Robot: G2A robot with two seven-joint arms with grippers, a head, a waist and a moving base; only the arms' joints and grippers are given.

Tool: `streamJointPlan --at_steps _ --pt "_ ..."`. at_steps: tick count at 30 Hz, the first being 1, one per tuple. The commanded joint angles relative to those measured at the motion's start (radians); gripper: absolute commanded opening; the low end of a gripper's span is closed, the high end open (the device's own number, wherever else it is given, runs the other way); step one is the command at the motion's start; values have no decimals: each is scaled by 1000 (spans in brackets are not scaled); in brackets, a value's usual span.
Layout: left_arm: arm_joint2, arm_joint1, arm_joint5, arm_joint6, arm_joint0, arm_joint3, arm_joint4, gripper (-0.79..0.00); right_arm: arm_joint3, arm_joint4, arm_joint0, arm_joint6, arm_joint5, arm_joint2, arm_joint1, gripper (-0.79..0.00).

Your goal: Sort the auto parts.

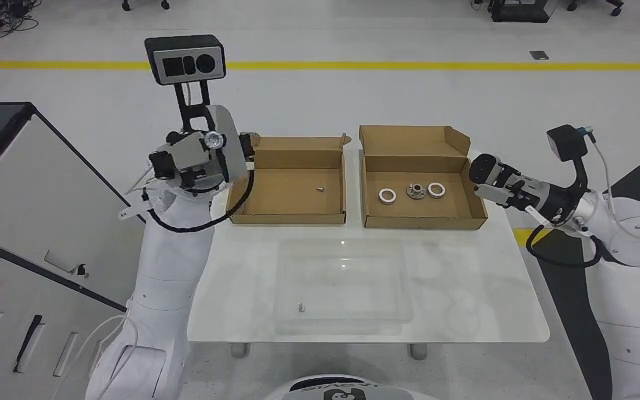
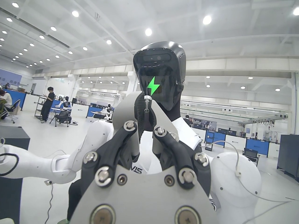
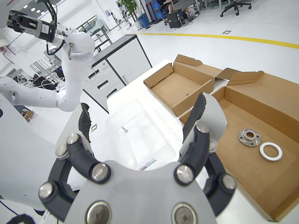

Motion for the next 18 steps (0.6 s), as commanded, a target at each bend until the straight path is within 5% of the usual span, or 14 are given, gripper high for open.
streamJointPlan --at_steps 1,9,18 --pt "-8 -5 5 -4 2 14 65 -785 0 0 0 0 0 0 0 0" --pt "-8 -3 -43 43 13 35 304 -785 0 0 0 0 0 0 0 0" --pt "0 -8 -23 23 18 -5 160 -785 0 0 0 0 0 0 0 0"
